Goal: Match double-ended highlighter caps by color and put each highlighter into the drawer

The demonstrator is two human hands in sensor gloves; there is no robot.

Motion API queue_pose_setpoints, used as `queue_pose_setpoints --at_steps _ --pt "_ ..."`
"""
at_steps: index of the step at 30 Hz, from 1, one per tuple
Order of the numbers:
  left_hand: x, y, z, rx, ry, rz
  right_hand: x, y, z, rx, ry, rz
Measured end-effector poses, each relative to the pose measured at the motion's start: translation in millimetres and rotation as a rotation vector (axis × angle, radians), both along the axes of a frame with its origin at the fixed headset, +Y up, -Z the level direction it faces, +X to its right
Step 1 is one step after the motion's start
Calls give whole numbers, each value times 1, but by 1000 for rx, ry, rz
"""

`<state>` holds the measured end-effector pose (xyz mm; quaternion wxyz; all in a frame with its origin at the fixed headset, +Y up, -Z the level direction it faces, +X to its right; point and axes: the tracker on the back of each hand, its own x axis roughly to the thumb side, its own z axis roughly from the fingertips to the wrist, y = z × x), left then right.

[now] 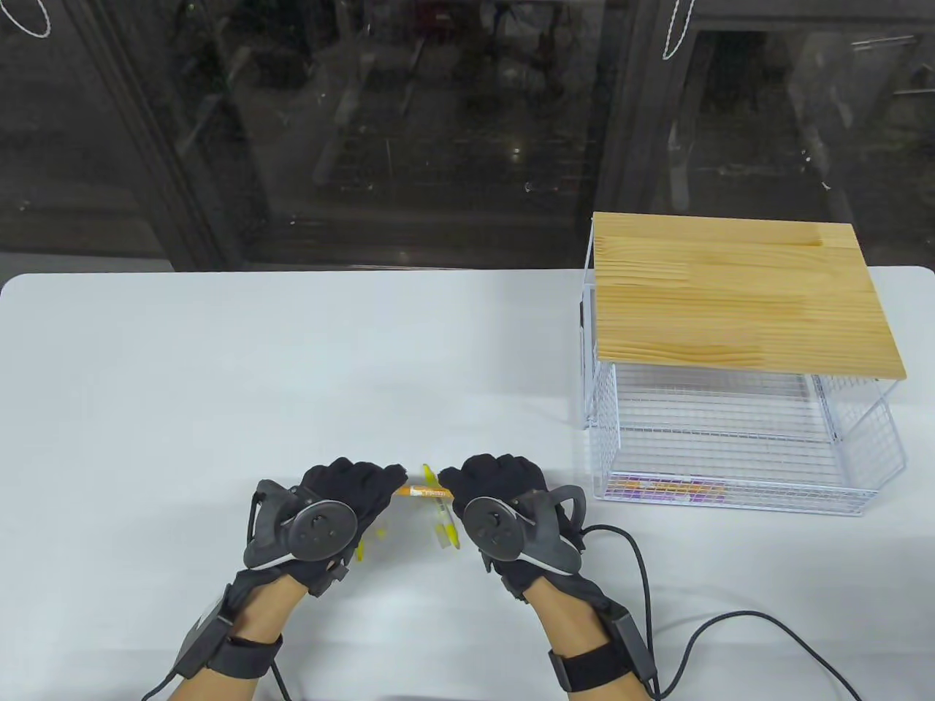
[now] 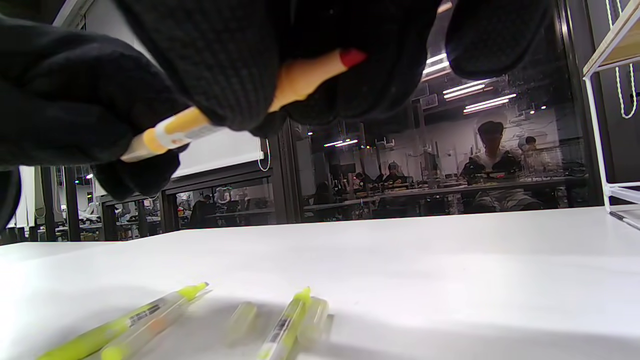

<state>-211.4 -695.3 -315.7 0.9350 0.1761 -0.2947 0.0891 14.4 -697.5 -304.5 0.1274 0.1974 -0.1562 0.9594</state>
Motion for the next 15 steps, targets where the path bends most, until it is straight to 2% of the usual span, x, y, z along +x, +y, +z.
queue_pose_setpoints --at_steps 7,15 --pt "3 -12 -6 -10 -40 -28 0 0 1 8 3 19" --pt "1 -10 -5 -32 -64 -11 -4 0 3 30 21 34"
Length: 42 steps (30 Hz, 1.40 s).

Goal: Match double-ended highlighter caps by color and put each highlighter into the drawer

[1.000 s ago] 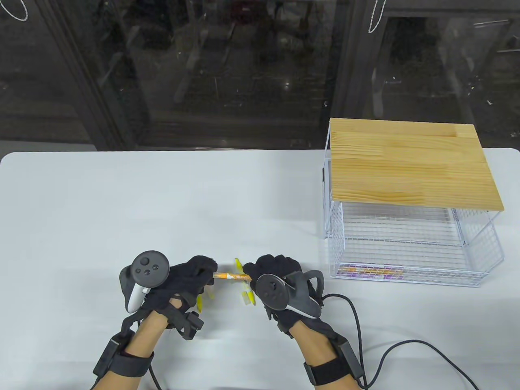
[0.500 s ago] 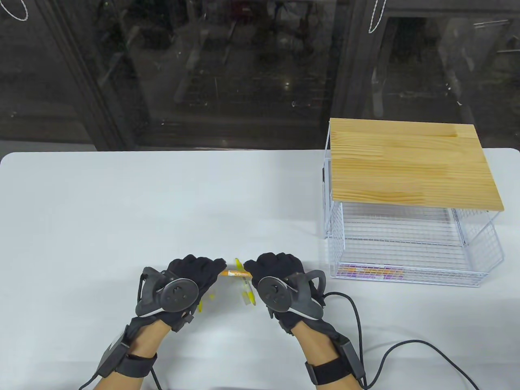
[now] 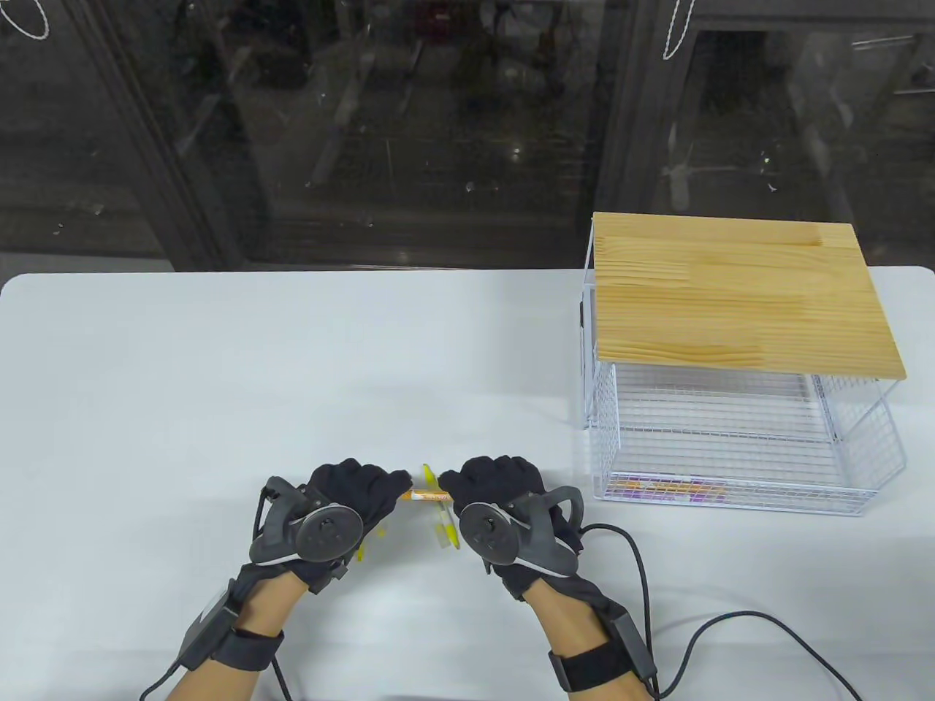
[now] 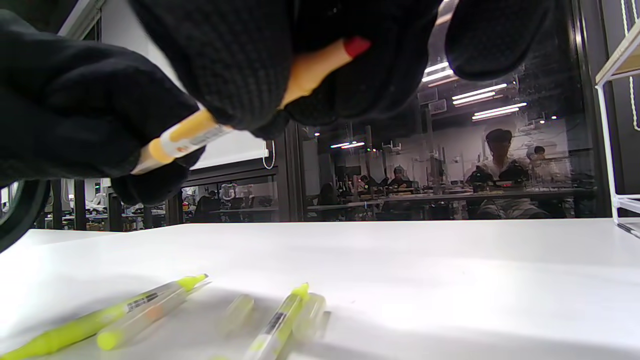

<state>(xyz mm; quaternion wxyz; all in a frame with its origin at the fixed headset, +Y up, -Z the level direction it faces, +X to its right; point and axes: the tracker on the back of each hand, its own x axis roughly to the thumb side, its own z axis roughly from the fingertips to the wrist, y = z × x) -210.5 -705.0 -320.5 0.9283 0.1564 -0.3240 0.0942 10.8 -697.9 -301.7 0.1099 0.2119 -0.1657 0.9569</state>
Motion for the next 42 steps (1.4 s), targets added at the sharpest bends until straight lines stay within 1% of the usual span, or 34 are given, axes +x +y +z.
queue_pose_setpoints --at_steps 6,15,19,21,23,27,30,32,36,40,42 --pt "0 5 3 19 -14 24 0 3 2 27 5 8" --pt "0 9 5 15 -18 45 -3 6 5 56 31 3" --pt "3 11 8 49 -17 36 -5 7 7 71 38 16" --pt "2 11 8 48 -16 32 -5 8 7 75 42 13" --pt "1 12 8 41 -9 37 -5 9 8 82 37 14" --pt "-1 16 7 -8 39 43 -3 8 7 87 35 6" --pt "-1 18 10 3 67 25 -4 7 7 85 42 -1" --pt "3 18 12 -17 51 16 -8 6 8 90 50 3" --pt "6 18 14 -8 61 0 -11 7 11 110 54 20" --pt "7 15 13 -52 69 19 -12 7 12 137 60 15" --pt "8 14 12 -69 65 7 -13 7 12 131 59 23"
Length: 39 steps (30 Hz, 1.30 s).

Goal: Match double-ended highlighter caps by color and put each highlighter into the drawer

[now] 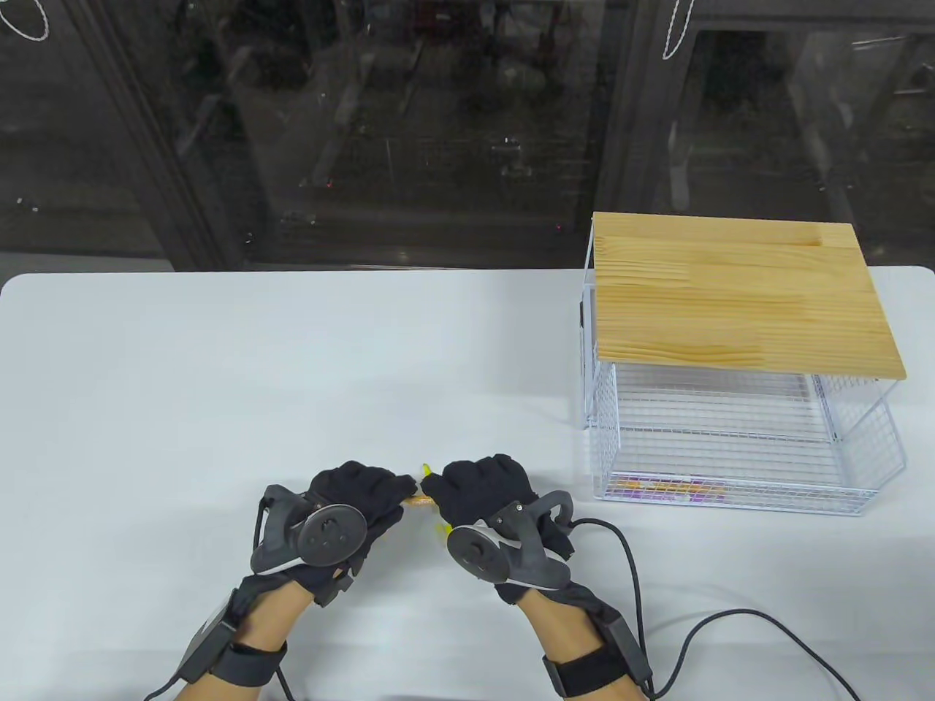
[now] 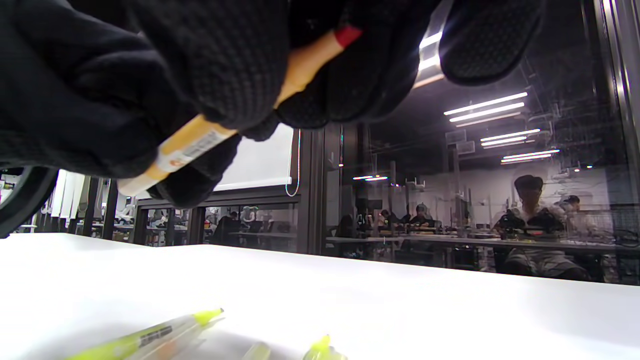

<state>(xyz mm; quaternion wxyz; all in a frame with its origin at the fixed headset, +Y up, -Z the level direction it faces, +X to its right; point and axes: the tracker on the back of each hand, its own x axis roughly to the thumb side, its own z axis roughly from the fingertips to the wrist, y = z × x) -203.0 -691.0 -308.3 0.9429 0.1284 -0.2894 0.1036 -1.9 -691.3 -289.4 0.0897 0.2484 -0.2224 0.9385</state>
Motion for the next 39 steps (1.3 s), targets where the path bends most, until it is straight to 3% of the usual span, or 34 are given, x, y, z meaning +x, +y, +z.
queue_pose_setpoints --at_steps 6,12,19,29,39 --pt "-7 0 -4 -26 40 35 6 6 -1 7 -36 -42" --pt "-28 5 -11 -33 187 87 27 12 -5 30 -151 -106" --pt "-57 11 -21 -73 317 159 29 2 -17 -110 -205 -86" --pt "-83 6 -31 -210 444 193 -18 1 -37 -257 -183 1" --pt "-94 6 -33 -277 516 212 -78 0 -60 -368 -156 106"
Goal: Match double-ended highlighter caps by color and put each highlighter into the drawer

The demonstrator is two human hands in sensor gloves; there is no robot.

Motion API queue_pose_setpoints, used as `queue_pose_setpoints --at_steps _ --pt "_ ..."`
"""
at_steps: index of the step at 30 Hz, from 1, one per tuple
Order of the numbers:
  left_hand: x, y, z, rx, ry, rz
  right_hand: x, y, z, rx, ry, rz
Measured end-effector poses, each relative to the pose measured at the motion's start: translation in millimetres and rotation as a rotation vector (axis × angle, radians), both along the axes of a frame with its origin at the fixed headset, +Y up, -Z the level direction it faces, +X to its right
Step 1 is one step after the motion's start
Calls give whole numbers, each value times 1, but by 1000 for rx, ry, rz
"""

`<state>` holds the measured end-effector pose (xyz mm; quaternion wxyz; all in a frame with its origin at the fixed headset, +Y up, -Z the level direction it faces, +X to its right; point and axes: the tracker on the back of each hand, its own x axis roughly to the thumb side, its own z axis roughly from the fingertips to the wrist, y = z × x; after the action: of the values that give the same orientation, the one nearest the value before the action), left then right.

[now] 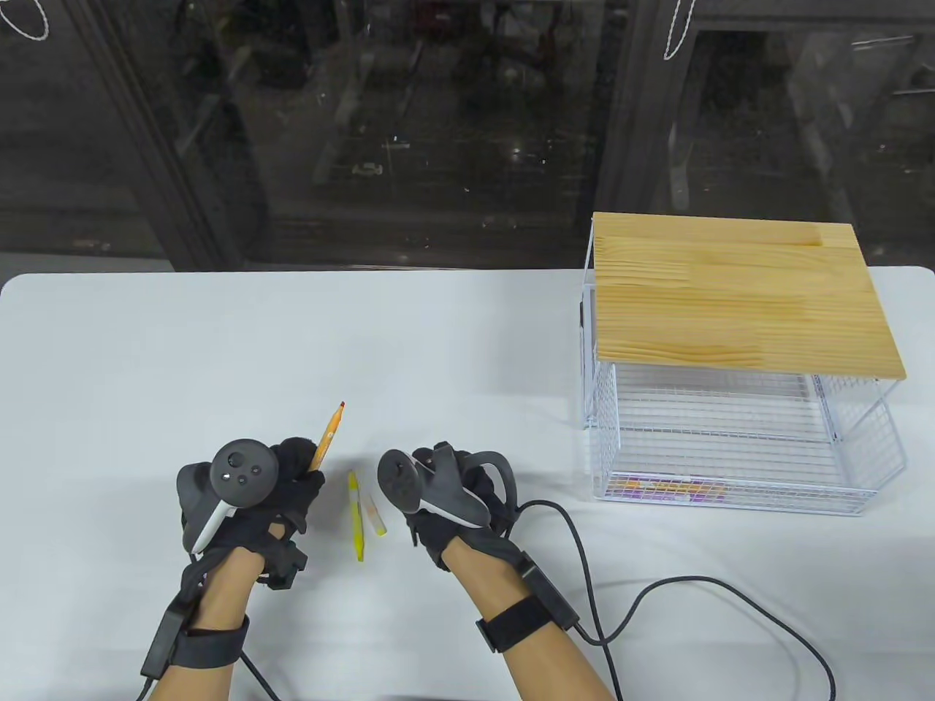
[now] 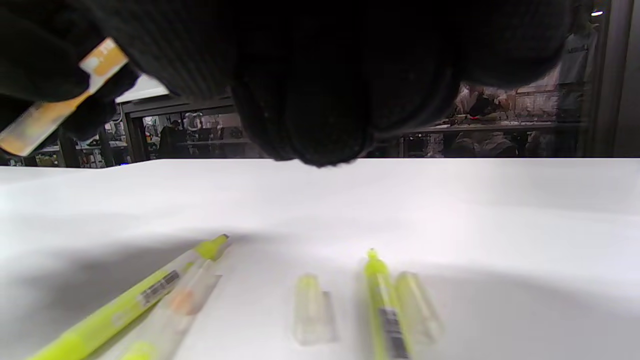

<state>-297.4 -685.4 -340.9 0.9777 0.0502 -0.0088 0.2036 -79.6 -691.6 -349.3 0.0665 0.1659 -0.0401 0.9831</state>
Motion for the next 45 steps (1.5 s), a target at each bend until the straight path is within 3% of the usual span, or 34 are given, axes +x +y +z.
queue_pose_setpoints --at_steps 16,27,34,45 --pt "-17 -5 -4 -93 88 43 -53 -13 -21 -133 -6 127" --pt "-16 -5 -5 -111 84 35 -71 -34 -37 -152 -106 281" --pt "-17 -5 -4 -117 91 44 -76 -41 -40 -171 -132 325" --pt "-17 -5 -4 -125 85 48 -71 -34 -34 -161 -155 311"
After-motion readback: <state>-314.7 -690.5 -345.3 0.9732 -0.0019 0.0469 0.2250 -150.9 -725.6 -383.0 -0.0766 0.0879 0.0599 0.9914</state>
